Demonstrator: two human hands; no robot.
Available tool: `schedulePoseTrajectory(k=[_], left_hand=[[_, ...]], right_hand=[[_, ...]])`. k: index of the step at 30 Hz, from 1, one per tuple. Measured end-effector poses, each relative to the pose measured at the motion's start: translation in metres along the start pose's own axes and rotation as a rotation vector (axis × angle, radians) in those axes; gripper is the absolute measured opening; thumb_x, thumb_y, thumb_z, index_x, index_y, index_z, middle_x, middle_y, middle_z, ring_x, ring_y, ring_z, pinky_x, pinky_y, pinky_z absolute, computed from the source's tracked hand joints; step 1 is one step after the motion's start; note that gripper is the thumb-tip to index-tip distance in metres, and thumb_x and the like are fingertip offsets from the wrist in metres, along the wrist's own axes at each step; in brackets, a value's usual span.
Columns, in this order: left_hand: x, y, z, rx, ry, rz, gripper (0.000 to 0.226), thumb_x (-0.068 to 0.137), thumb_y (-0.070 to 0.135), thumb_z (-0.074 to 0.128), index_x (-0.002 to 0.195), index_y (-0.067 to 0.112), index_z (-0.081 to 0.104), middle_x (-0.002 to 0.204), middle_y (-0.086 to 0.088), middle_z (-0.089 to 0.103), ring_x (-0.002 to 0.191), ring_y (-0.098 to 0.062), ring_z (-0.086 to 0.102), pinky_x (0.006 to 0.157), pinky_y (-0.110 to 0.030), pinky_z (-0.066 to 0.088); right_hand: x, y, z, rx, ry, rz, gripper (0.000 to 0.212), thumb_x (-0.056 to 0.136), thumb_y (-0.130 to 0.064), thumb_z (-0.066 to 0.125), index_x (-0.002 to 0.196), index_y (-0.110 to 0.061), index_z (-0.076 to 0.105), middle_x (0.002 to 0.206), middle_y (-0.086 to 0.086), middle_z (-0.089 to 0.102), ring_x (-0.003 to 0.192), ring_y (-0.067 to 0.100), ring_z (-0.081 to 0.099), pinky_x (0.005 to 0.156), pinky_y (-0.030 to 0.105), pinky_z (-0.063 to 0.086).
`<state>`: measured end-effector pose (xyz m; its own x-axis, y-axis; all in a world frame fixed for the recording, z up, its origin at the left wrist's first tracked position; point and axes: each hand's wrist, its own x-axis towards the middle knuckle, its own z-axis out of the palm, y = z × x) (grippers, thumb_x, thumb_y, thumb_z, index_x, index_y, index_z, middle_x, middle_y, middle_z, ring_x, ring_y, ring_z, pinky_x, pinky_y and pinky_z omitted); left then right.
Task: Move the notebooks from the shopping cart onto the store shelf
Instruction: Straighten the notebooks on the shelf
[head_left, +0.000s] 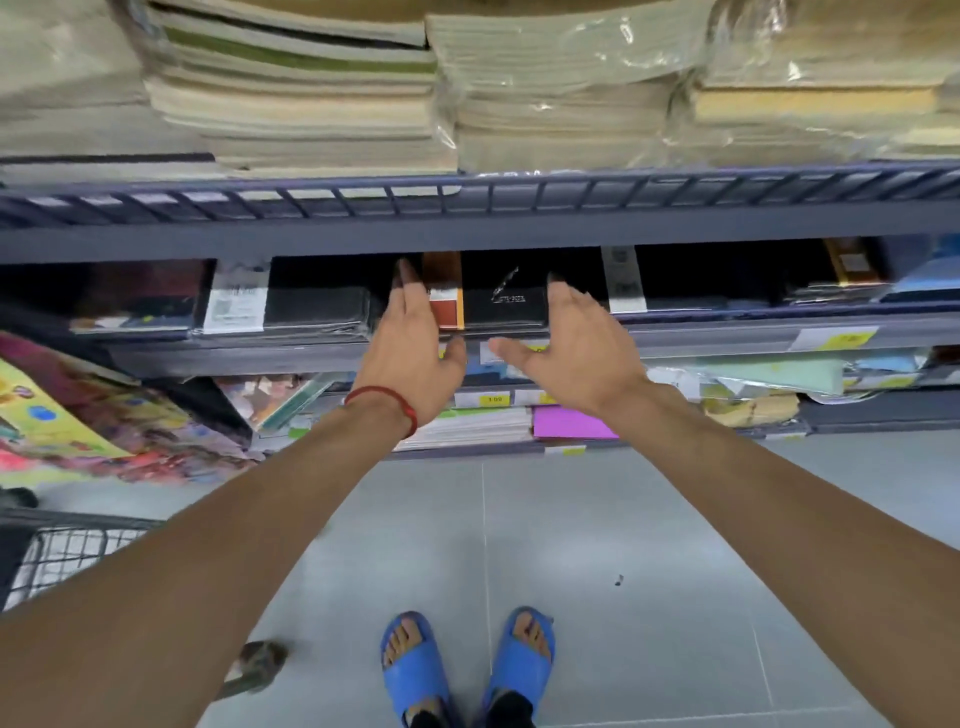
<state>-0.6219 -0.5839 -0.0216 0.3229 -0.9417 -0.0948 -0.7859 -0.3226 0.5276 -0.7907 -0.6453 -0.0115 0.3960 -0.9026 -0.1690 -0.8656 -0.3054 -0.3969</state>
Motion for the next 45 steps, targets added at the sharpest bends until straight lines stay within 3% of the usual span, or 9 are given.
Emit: schedulePoseTrajectory(k=[2, 4, 9, 14, 18, 25, 29, 33, 45], left_hand=[[0.004, -0.001, -0.002, -0.023, -0.006, -0.048, 0.062, 0.088, 0.025, 0.065, 0.132, -0.008, 0.037, 0.121, -0.019, 0.051, 0.107, -0.038, 0.053, 0.079, -0.033, 0.038], [0.005, -0.002, -0.004, -0.057, -0.016, -0.047, 0.049, 0.085, 0.029, 0.068, 0.118, 0.000, 0.045, 0.110, -0.015, 0.055, 0.101, -0.035, 0.055, 0.080, -0.036, 0.043], [0.004, -0.008, -0.006, -0.097, -0.059, -0.042, 0.061, 0.082, 0.049, 0.072, 0.114, 0.005, 0.044, 0.113, -0.012, 0.058, 0.104, -0.032, 0.055, 0.083, -0.034, 0.043], [0.004, -0.014, -0.007, -0.134, -0.051, -0.027, 0.046, 0.086, 0.047, 0.069, 0.102, 0.013, 0.042, 0.101, -0.006, 0.058, 0.093, -0.028, 0.055, 0.076, -0.032, 0.039], [0.004, -0.013, -0.005, -0.156, -0.009, -0.038, 0.042, 0.088, 0.044, 0.068, 0.105, 0.012, 0.047, 0.102, -0.006, 0.063, 0.095, -0.029, 0.058, 0.078, -0.033, 0.044], [0.006, -0.007, 0.002, -0.091, 0.099, -0.065, 0.056, 0.090, 0.046, 0.064, 0.121, 0.002, 0.048, 0.105, -0.015, 0.066, 0.099, -0.036, 0.060, 0.082, -0.042, 0.049], [0.006, -0.001, 0.000, -0.013, 0.050, -0.050, 0.047, 0.094, 0.043, 0.059, 0.114, 0.003, 0.043, 0.108, -0.017, 0.062, 0.101, -0.036, 0.059, 0.077, -0.036, 0.041], [0.008, 0.001, -0.005, -0.014, -0.050, -0.044, 0.044, 0.095, 0.041, 0.058, 0.112, 0.004, 0.040, 0.109, -0.018, 0.060, 0.099, -0.037, 0.059, 0.076, -0.037, 0.042], [0.010, -0.003, 0.004, -0.092, 0.075, -0.069, 0.032, 0.094, 0.030, 0.063, 0.110, 0.007, 0.048, 0.101, -0.009, 0.063, 0.094, -0.030, 0.059, 0.077, -0.032, 0.042]], right_hand=[[0.007, 0.002, -0.002, 0.030, -0.026, -0.004, 0.078, 0.078, -0.076, 0.060, 0.123, -0.012, 0.051, 0.119, 0.006, 0.065, 0.112, 0.029, 0.060, 0.088, 0.039, 0.051], [0.011, 0.006, -0.006, 0.078, -0.060, -0.036, 0.075, 0.073, -0.079, 0.060, 0.117, -0.019, 0.055, 0.112, 0.001, 0.069, 0.105, 0.026, 0.065, 0.086, 0.041, 0.054], [0.011, 0.017, -0.008, 0.133, -0.127, -0.086, 0.064, 0.085, -0.075, 0.052, 0.116, -0.019, 0.053, 0.103, -0.001, 0.069, 0.098, 0.025, 0.064, 0.085, 0.043, 0.052], [0.007, 0.012, 0.003, 0.024, -0.038, -0.082, 0.058, 0.092, -0.071, 0.041, 0.104, -0.014, 0.044, 0.079, -0.001, 0.058, 0.082, 0.031, 0.060, 0.069, 0.042, 0.045], [0.006, 0.008, 0.009, -0.009, 0.053, -0.049, 0.056, 0.093, -0.070, 0.040, 0.104, -0.014, 0.045, 0.083, 0.004, 0.065, 0.084, 0.036, 0.062, 0.068, 0.042, 0.047], [0.010, 0.004, 0.019, 0.010, 0.146, 0.012, 0.050, 0.095, -0.066, 0.043, 0.094, -0.016, 0.040, 0.065, -0.002, 0.051, 0.075, 0.035, 0.055, 0.064, 0.040, 0.039], [0.011, 0.008, 0.018, 0.062, 0.154, -0.006, 0.049, 0.095, -0.063, 0.047, 0.099, -0.014, 0.045, 0.060, -0.005, 0.046, 0.073, 0.034, 0.053, 0.063, 0.040, 0.039], [0.011, 0.007, 0.014, 0.111, 0.112, -0.016, 0.065, 0.093, -0.062, 0.051, 0.128, -0.008, 0.049, 0.071, 0.003, 0.056, 0.089, 0.038, 0.061, 0.076, 0.048, 0.051], [0.014, 0.008, 0.020, 0.094, 0.203, 0.012, 0.054, 0.094, -0.057, 0.054, 0.118, -0.009, 0.054, 0.062, -0.002, 0.049, 0.079, 0.034, 0.058, 0.068, 0.042, 0.046]])
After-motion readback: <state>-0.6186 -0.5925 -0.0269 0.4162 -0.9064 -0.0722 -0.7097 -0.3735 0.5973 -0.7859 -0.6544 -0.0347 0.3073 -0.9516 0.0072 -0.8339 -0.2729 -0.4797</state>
